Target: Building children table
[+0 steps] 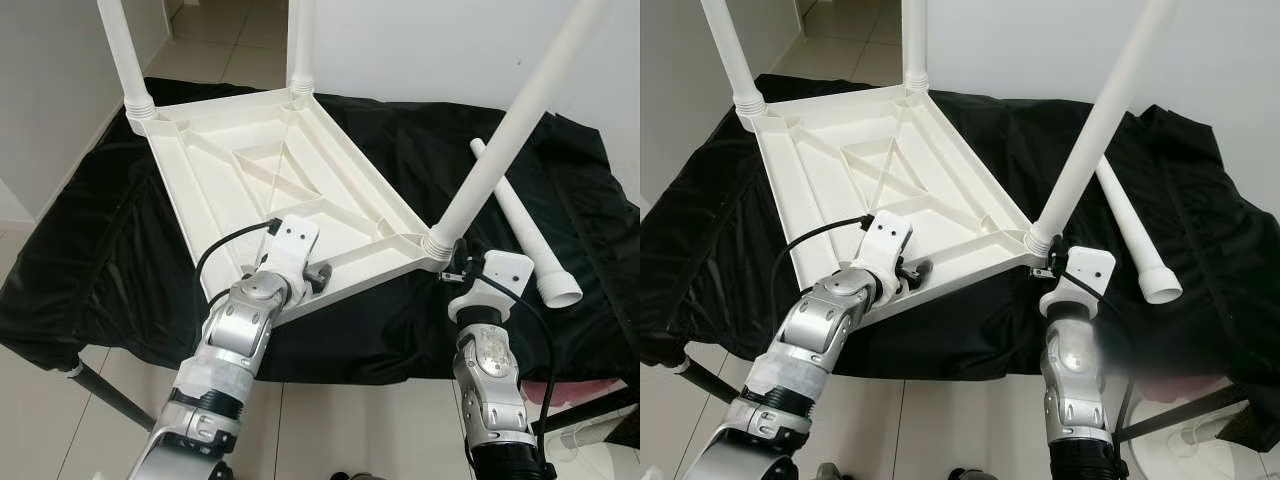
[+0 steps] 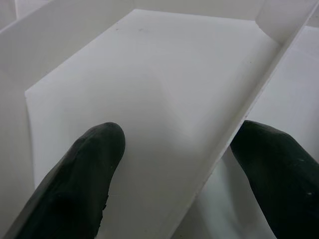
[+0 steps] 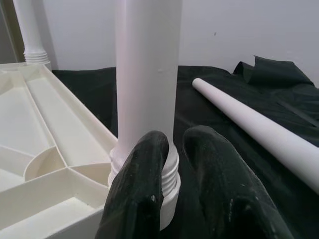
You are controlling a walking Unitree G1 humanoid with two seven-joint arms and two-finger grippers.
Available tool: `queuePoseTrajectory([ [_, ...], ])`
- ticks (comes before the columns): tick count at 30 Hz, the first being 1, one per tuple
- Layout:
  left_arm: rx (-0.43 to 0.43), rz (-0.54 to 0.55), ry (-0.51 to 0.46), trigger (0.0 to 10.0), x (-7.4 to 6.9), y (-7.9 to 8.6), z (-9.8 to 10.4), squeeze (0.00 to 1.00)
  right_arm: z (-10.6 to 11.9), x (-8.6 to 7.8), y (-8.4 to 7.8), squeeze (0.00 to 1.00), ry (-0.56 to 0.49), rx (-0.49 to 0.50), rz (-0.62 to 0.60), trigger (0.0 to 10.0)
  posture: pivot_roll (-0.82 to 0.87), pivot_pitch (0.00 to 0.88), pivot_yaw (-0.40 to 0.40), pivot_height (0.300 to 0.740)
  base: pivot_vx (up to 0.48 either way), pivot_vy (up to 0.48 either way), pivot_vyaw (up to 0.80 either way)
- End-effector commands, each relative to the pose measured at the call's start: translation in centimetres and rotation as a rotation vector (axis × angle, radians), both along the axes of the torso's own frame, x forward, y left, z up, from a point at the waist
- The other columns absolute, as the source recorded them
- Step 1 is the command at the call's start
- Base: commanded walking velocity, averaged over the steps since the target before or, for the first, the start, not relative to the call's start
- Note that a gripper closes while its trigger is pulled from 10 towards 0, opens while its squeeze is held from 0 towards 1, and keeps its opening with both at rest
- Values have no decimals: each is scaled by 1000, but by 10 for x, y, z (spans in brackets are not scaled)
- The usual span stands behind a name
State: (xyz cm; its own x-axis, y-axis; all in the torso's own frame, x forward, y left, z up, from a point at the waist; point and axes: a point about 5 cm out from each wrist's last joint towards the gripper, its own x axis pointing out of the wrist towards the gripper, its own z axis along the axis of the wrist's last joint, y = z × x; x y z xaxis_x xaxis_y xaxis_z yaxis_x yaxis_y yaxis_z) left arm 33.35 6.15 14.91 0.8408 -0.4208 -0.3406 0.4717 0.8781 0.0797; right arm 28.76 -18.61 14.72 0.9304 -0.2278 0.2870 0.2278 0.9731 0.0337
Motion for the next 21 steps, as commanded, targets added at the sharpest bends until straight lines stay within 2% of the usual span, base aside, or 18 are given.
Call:
queuePoseTrajectory([
  [1, 47, 131, -25, 1294, 5, 12, 0, 0, -2, 0, -2, 0, 6, 0, -15, 10000, -3, 111, -49, 740, 0, 0, 0],
  [3, 45, 120, -26, 1137, 5, 11, 0, 0, -2, 0, -2, 0, 5, 1, -15, 10000, -3, 111, -49, 740, 0, 0, 0],
  [4, 54, 118, -31, 314, 5, 11, 0, 0, -2, 1, -2, 0, 5, 1, -15, 10000, -2, 112, -47, 740, 0, 0, 0],
  [6, 65, 117, -38, 0, 5, 12, 1, 0, -2, 1, -2, 0, 4, 2, -16, 10000, -2, 112, -45, 740, 0, 0, 0],
  [21, 55, 110, -54, 0, 5, 8, 5, 0, -2, 2, -2, 0, 4, 6, -26, 10000, 2, 121, -35, 740, 0, 0, 0],
])
